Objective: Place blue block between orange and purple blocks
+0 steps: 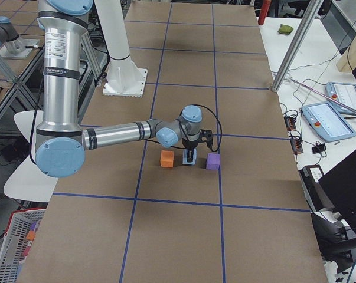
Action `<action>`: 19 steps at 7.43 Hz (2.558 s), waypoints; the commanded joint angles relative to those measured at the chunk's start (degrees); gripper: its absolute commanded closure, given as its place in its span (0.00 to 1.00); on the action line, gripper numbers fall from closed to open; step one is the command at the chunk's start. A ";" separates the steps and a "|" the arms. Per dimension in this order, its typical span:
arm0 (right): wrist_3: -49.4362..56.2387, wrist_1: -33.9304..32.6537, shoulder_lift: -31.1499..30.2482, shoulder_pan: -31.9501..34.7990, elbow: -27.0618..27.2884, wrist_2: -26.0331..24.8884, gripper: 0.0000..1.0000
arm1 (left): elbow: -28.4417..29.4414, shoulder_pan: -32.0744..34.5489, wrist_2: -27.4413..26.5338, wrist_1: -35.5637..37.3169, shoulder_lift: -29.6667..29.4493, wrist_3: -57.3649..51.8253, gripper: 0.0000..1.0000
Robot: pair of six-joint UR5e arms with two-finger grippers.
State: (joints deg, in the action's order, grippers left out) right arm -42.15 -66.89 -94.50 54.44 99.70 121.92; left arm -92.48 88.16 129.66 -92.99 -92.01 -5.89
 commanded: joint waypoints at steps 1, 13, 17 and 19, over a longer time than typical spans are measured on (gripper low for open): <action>0.31 -0.09 1.07 -0.04 -1.34 0.07 1.00 | 0.02 -0.09 -0.02 0.00 0.08 0.00 0.00; 5.97 -3.58 0.28 14.23 8.14 9.15 0.00 | -0.15 -0.09 -3.62 -0.09 -0.71 -0.44 0.00; 49.82 -32.74 3.81 33.60 6.38 12.90 0.00 | -0.24 0.35 -2.57 0.53 0.61 -1.93 0.00; 49.70 -30.86 0.89 34.41 8.39 12.47 0.00 | -0.33 0.44 -1.51 0.35 1.13 -1.93 0.00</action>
State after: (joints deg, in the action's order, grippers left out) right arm 6.02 -97.68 -92.89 87.89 107.13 134.65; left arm -92.72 88.52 127.68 -92.58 -91.21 -7.77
